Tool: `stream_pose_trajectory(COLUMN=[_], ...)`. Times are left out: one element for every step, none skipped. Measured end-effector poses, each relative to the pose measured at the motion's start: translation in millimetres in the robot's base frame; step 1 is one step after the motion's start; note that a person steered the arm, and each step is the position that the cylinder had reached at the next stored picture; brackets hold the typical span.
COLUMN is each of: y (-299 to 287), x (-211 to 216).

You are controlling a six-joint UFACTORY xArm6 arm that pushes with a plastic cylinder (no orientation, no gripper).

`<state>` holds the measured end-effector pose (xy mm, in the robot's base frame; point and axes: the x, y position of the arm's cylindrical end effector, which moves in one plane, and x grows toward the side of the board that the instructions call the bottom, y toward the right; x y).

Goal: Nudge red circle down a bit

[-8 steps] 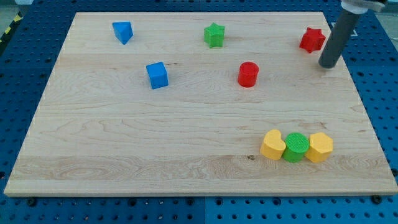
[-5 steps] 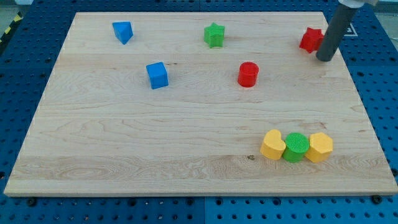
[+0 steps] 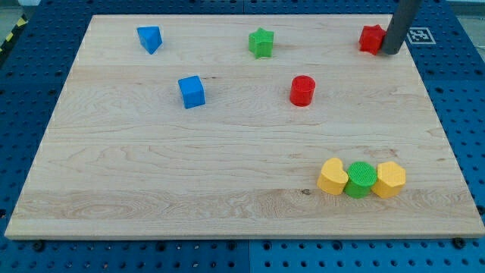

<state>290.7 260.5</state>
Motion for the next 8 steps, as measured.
stream_pose_trajectory(y=[0,0,4,10,-46,-114,-172,-220], x=[-1,-1,15,67,88,93,86,87])
